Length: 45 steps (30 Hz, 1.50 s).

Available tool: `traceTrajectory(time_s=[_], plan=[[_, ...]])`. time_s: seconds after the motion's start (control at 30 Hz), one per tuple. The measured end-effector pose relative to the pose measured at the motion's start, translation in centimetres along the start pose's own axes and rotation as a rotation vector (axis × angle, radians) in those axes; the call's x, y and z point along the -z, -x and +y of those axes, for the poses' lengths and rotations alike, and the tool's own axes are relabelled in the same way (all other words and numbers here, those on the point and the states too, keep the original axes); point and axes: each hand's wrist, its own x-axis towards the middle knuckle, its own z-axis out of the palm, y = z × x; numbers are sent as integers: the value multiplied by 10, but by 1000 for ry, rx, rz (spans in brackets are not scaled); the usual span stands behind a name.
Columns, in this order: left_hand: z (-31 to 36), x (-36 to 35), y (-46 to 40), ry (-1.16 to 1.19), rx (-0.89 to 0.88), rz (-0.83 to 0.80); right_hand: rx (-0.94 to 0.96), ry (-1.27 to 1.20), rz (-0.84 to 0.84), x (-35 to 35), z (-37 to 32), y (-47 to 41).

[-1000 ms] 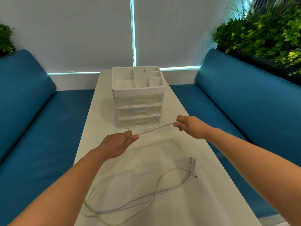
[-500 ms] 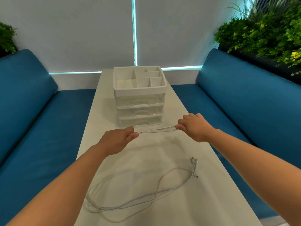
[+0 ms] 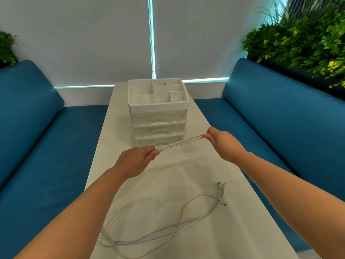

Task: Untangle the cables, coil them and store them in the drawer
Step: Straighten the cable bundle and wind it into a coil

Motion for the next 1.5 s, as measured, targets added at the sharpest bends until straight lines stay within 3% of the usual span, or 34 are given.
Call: traceTrajectory(time_s=[0.17, 0.3, 0.7, 0.93, 1.17, 1.37, 1.5], plan=[[-6, 0, 1, -2, -3, -77, -2, 230, 54, -3, 0, 6], [-3, -3, 2, -20, -3, -83, -54, 238, 96, -1, -7, 6], [-4, -3, 6, -11, 53, -44, 112, 313, 22, -1, -3, 6], [-3, 0, 6, 7, 33, -49, 36, 273, 7, -3, -8, 8], [1, 12, -1, -68, 17, -12, -36, 478, 66, -1, -16, 4], [-9, 10, 1, -89, 31, -6, 28, 396, 48, -3, -10, 2], [-13, 10, 5, -18, 25, -31, 135, 203, -116, 0, 2, 7]])
